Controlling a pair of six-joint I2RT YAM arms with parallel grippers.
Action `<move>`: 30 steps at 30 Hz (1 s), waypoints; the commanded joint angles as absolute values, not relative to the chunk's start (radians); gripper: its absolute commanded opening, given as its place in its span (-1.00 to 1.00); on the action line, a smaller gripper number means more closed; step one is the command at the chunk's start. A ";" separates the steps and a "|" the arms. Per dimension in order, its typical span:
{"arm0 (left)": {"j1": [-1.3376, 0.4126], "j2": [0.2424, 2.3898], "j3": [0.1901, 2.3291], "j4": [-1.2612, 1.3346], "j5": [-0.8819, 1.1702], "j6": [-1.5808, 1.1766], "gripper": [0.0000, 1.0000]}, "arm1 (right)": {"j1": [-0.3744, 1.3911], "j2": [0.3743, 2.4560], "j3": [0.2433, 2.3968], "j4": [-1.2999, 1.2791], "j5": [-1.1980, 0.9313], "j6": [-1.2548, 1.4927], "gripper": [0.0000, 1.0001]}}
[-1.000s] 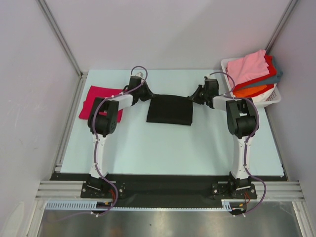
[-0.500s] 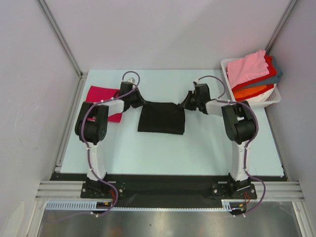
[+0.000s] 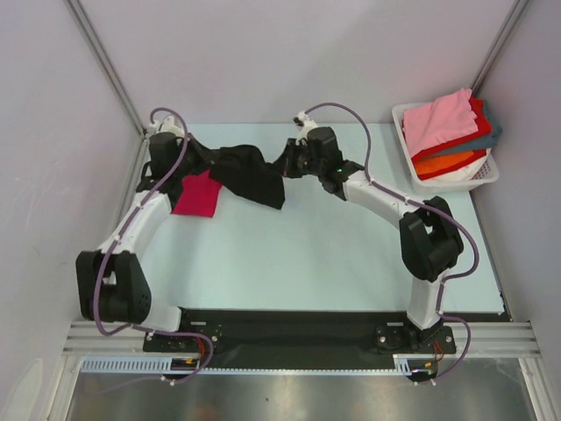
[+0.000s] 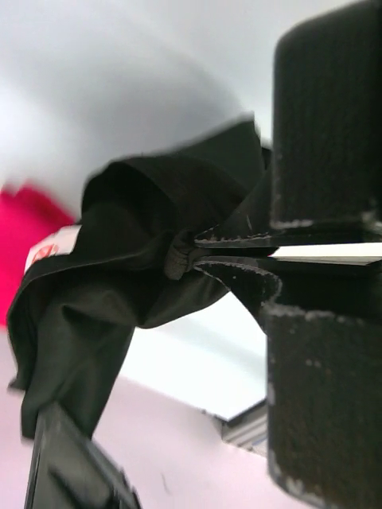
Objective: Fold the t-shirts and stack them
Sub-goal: Neatly place the folded tshirt to the corner
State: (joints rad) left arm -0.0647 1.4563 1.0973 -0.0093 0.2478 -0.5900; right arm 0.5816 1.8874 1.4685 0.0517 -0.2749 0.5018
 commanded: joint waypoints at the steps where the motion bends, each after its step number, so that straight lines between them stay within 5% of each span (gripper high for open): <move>1: -0.003 1.344 1.065 -0.069 0.256 -0.580 -0.99 | 0.646 1.857 1.590 0.025 -0.252 0.471 -1.00; 17: 0.411 1.287 1.192 -0.255 0.242 -0.558 -0.99 | 0.868 2.190 2.017 0.048 -0.221 0.546 -1.00; 30: 0.479 1.425 1.224 -0.195 0.236 -0.555 -0.99 | 0.882 2.398 2.187 0.112 -0.140 0.626 -1.00</move>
